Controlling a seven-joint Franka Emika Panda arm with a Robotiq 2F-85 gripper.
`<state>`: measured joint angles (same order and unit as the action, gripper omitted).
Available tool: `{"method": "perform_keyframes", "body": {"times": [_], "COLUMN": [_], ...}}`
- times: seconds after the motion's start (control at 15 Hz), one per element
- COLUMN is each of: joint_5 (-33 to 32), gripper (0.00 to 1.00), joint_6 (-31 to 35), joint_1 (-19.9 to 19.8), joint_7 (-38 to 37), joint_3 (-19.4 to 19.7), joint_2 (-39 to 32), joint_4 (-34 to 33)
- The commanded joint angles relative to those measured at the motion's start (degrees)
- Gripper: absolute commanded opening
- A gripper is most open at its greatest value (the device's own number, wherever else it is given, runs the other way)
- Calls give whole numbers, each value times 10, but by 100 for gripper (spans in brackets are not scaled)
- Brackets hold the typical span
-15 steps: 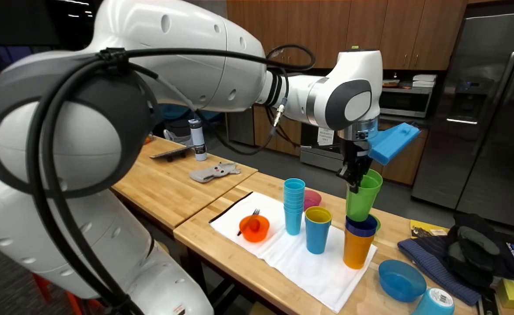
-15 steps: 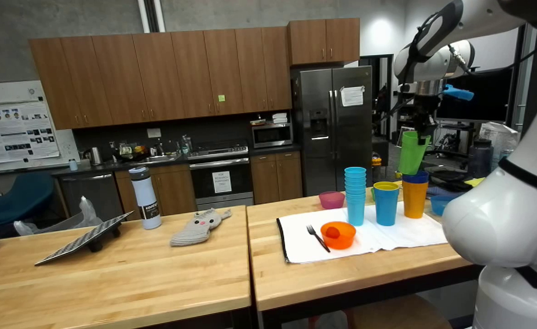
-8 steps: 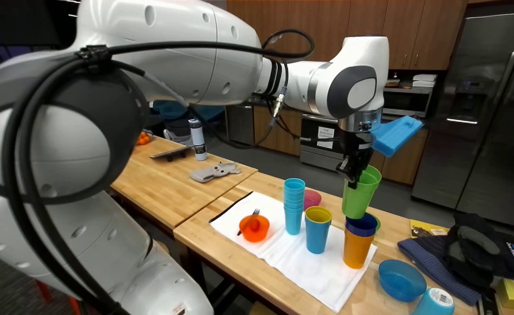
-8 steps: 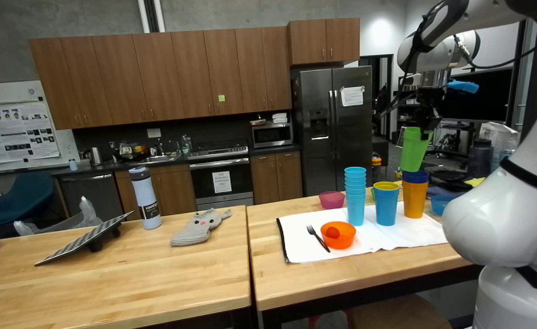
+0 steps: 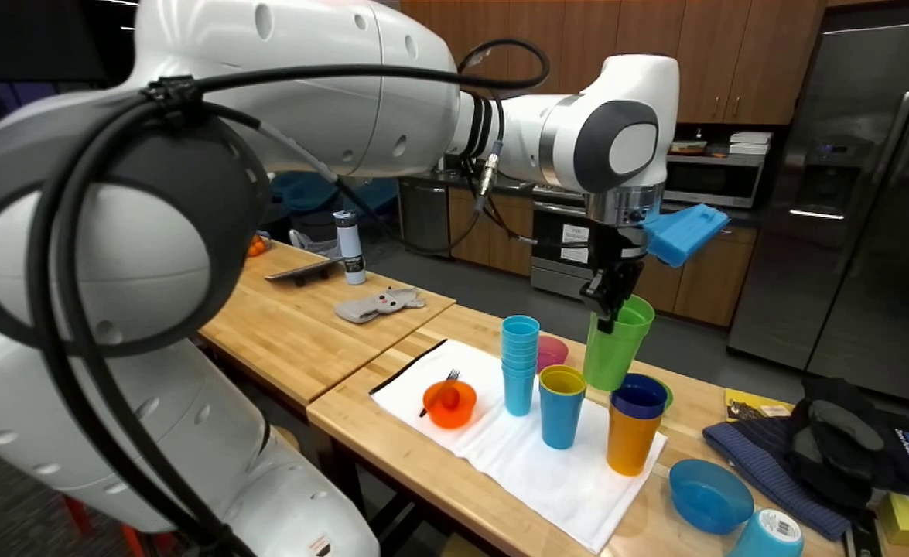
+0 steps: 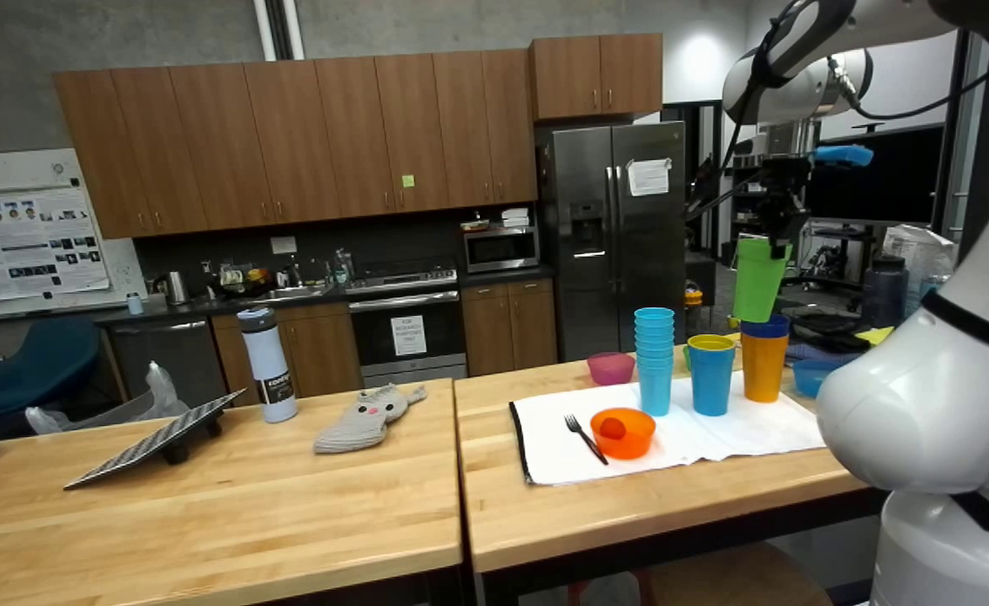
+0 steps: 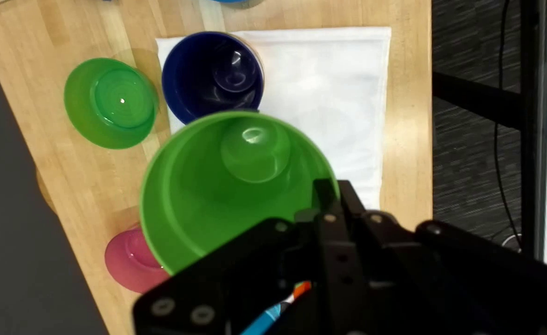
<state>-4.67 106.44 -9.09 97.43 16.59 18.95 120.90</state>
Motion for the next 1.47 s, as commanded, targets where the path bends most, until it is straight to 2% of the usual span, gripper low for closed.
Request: {"method": "perform_keyframes", "body": {"times": [0.0,0.4,0.93,1.4], "joint_5": [9,3,-15,-33], "gripper": [1,1,1,1], "joint_6": [-30,-63,-83,-91], "joint_1": [19,51,68,62], "joint_7": [11,10,-3,-6], "joint_3": [-11,-47,-97,-104], "joint_2": [-15,-54,-107,-118], "joint_4": [-13,-25,-35,-51]}}
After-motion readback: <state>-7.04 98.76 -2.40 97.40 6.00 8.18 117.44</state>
